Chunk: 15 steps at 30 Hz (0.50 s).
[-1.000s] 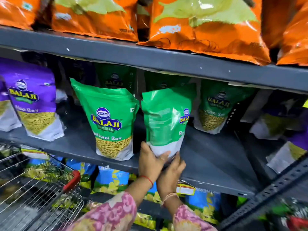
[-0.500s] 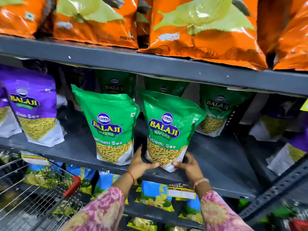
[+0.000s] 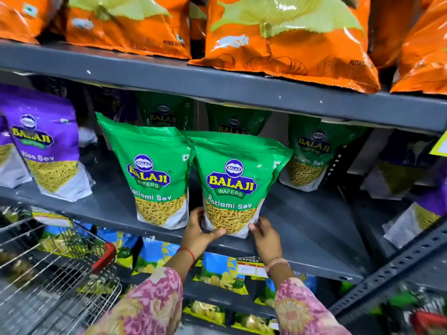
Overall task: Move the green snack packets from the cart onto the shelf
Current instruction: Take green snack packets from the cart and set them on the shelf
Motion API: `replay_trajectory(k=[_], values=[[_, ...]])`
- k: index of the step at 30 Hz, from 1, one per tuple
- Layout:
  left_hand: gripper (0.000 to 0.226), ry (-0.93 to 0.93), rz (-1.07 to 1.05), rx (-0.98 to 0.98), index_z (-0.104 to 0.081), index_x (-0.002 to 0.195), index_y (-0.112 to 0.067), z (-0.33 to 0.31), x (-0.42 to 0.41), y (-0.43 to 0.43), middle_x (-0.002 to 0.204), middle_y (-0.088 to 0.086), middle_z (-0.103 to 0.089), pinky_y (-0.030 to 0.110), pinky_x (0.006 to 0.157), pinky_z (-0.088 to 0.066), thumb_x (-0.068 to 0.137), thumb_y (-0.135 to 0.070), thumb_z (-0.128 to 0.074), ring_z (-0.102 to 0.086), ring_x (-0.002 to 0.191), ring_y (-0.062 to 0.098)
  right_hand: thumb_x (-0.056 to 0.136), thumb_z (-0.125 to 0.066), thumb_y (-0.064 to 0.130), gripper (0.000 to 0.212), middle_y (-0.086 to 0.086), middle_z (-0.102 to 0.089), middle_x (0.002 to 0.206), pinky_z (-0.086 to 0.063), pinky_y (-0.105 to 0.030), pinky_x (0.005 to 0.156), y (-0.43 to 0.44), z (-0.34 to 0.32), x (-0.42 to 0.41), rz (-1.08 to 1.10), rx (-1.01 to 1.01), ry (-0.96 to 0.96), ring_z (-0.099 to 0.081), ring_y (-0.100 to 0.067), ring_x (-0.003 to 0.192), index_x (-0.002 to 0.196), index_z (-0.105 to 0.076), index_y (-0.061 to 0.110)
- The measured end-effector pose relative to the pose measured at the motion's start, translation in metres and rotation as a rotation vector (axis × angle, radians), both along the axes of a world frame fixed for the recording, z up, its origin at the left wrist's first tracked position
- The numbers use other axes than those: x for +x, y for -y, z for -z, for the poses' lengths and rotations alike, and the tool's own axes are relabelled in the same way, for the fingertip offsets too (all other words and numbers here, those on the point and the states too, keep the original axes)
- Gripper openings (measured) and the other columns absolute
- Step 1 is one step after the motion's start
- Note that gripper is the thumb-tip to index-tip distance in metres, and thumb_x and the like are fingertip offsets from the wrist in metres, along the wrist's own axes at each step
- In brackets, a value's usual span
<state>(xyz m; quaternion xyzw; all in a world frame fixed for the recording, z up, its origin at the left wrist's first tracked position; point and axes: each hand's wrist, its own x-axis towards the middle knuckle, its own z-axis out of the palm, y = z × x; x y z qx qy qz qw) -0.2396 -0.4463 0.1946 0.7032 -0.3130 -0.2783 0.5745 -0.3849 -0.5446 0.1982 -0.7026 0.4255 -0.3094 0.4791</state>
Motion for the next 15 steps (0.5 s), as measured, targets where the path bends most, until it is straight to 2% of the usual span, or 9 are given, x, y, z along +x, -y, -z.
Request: replay_trajectory(k=[3,5,8,10,12,14,15], values=[[0.08,0.047,-0.009,0.033,-0.034,0.129,-0.01,-0.002,0.0,0.0,0.125,0.004,-0.048,0.027,0.098,-0.033,0.063,-0.014,-0.079,-0.042,0.122,0.018,0.088,-0.052,0.018,0.043,-0.019,-0.057,0.127,-0.043,-0.038,0.092,-0.013,0.009,0.003,0.08,-0.085,-0.072,-0.053,-0.035,0.115,0.128,-0.042,0.006],[0.086,0.123,0.005,0.048,-0.032,0.133,-0.011,-0.002,-0.001,-0.003,0.138,0.008,-0.045,0.028,0.102,-0.032,0.062,-0.021,-0.08,-0.039,0.13,0.022,0.088,-0.05,0.028,0.056,-0.019,-0.042,0.141,-0.03,-0.038,0.107,-0.034,0.019,0.003,0.167,-0.149,-0.105,-0.038,-0.033,0.13,0.135,-0.031,0.004],[0.083,0.254,0.014,0.102,-0.027,0.138,-0.011,0.0,-0.007,-0.028,0.144,0.008,-0.038,0.021,0.102,-0.028,0.071,-0.034,-0.07,-0.035,0.133,0.021,0.085,-0.038,0.05,0.066,-0.025,-0.034,0.143,-0.018,-0.032,0.108,-0.082,0.039,0.006,0.162,-0.311,-0.101,-0.026,-0.026,0.133,0.131,-0.035,0.003],[0.072,0.46,-0.039,0.155,-0.037,0.132,-0.01,0.006,-0.002,-0.066,0.133,0.014,-0.052,0.021,0.098,-0.032,0.078,-0.054,-0.051,-0.046,0.124,0.024,0.085,-0.031,0.058,0.064,-0.026,-0.035,0.14,-0.02,-0.033,0.106,-0.116,0.049,0.018,0.076,-0.348,-0.093,-0.024,-0.023,0.131,0.127,-0.037,0.01],[0.063,0.679,-0.12,0.21,-0.05,0.12,-0.01,0.026,0.018,-0.11,0.113,0.017,-0.066,0.026,0.09,-0.035,0.084,-0.059,-0.032,-0.051,0.107,0.021,0.085,-0.033,0.057,0.057,-0.023,-0.036,0.139,-0.025,-0.037,0.105,-0.142,0.054,0.041,-0.051,-0.38,-0.071,-0.026,-0.022,0.13,0.125,-0.036,0.016],[0.054,0.743,-0.239,0.286,-0.054,0.11,-0.011,0.043,0.047,-0.157,0.098,0.018,-0.071,0.029,0.082,-0.038,0.087,-0.054,-0.031,-0.055,0.093,0.023,0.083,-0.038,0.058,0.059,-0.022,-0.035,0.14,-0.026,-0.035,0.105,-0.163,0.051,0.077,-0.216,-0.43,-0.067,-0.026,-0.021,0.131,0.125,-0.034,0.018],[0.053,0.695,-0.304,0.337,-0.055,0.109,-0.011,0.043,0.062,-0.182,0.095,0.018,-0.071,0.031,0.08,-0.04,0.085,-0.053,-0.034,-0.059,0.09,0.027,0.08,-0.04,0.061,0.063,-0.022,-0.033,0.141,-0.025,-0.034,0.106,-0.174,0.049,0.1,-0.309,-0.442,-0.071,-0.026,-0.021,0.132,0.126,-0.033,0.018]])
